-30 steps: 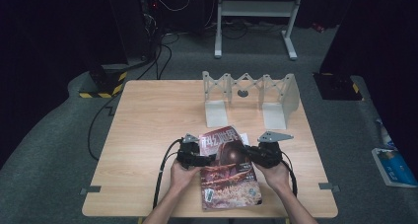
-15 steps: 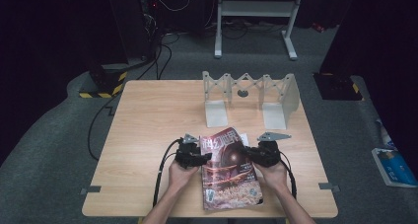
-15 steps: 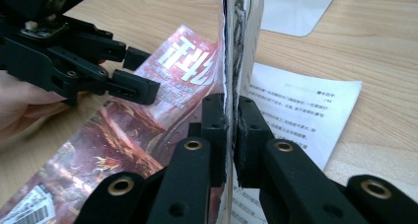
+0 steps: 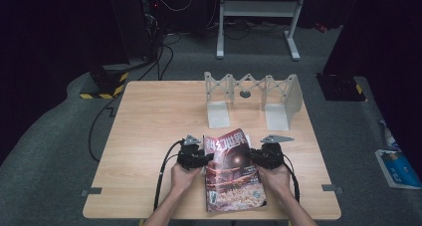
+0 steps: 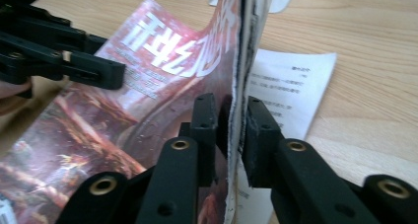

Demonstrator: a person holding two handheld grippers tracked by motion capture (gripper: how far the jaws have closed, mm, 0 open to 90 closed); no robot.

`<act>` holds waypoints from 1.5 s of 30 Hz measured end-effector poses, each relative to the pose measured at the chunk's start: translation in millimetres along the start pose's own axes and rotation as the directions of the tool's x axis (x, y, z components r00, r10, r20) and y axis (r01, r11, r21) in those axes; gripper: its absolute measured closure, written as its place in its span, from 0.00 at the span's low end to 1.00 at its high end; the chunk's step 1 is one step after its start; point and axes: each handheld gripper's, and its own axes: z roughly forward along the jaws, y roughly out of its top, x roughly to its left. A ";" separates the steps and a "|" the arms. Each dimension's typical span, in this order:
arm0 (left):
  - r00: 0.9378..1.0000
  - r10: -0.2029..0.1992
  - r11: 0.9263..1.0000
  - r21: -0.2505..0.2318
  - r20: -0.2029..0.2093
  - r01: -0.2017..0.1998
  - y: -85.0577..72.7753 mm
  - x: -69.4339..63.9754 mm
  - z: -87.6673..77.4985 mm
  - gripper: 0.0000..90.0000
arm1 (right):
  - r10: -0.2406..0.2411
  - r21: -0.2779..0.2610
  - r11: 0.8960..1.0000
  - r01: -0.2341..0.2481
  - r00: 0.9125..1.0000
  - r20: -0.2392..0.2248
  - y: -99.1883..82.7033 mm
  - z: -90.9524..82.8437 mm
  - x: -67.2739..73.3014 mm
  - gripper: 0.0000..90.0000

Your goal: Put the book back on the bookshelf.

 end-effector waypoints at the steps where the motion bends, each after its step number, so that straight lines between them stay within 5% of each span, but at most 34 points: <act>1: 1.000 0.000 1.000 0.000 0.000 0.000 0.0 0.0 0.0 0.66 | 0.000 0.000 1.000 0.000 1.000 0.000 0.0 0.0 0.0 0.83; 5: 1.000 -0.009 1.000 -0.001 0.007 0.009 0.3 0.2 -0.6 0.67 | 0.000 0.024 1.000 -0.001 0.999 0.049 -0.5 0.1 -1.7 0.73; 12: 1.000 -0.008 1.000 -0.001 0.010 0.008 0.3 0.4 -1.1 0.67 | 0.026 0.024 0.999 -0.028 0.994 0.105 -3.7 -11.2 -12.3 0.73; 19: 1.000 -0.007 1.000 -0.003 0.009 0.007 0.4 0.4 -1.2 0.67 | 0.065 -0.039 0.997 -0.060 0.989 0.134 -3.1 -20.3 -18.1 0.91; 24: 1.000 -0.006 1.000 -0.004 0.009 0.006 0.5 0.4 -1.2 0.67 | 0.062 -0.002 0.998 -0.063 0.979 0.196 -0.9 -12.8 -20.9 0.95; 32: 1.000 -0.016 1.000 -0.004 0.018 0.016 0.8 1.2 -0.9 0.67 | 0.036 0.084 0.995 -0.055 0.976 0.214 -0.7 9.9 -19.3 0.95; 45: 0.999 -0.034 0.999 -0.006 0.041 0.034 0.2 3.7 6.5 0.59 | -0.087 0.131 0.990 0.060 0.973 0.215 -3.5 15.9 -16.9 0.97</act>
